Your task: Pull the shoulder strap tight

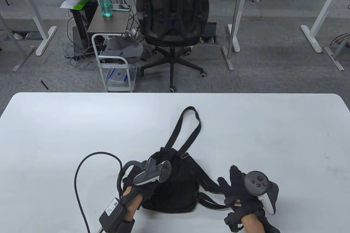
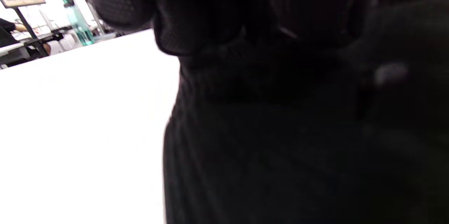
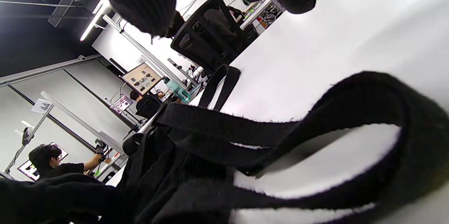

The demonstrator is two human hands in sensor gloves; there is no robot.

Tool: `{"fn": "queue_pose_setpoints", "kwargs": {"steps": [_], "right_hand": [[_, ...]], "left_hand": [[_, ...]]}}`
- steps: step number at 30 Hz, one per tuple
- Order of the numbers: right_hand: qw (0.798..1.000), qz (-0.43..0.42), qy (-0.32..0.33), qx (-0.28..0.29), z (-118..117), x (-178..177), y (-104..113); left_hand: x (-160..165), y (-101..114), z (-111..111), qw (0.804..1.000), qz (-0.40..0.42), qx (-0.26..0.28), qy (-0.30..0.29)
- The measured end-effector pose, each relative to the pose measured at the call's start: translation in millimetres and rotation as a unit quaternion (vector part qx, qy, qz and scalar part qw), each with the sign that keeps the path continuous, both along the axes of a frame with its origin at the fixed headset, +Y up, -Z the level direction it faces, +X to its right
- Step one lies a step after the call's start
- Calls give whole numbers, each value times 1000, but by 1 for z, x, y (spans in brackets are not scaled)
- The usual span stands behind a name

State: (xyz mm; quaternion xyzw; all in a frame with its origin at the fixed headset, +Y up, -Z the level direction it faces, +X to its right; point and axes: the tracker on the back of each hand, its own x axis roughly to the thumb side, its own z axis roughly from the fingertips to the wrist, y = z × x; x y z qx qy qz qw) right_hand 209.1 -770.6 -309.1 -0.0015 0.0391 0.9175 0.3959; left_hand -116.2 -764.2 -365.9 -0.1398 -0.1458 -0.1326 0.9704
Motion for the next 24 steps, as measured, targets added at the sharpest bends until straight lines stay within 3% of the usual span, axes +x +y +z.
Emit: {"fn": "queue_pose_setpoints", "kwargs": {"steps": [12, 21, 24], "right_hand": [[1000, 6, 11, 0, -1, -5, -3], [1000, 7, 19, -3, -2, -8, -6], [1000, 7, 22, 6, -1, -10, -5]], "left_hand": [[3, -16, -8, 1000, -5, -20, 22], [29, -23, -4, 995, -97, 12, 0], [21, -22, -6, 999, -54, 5, 0]]}}
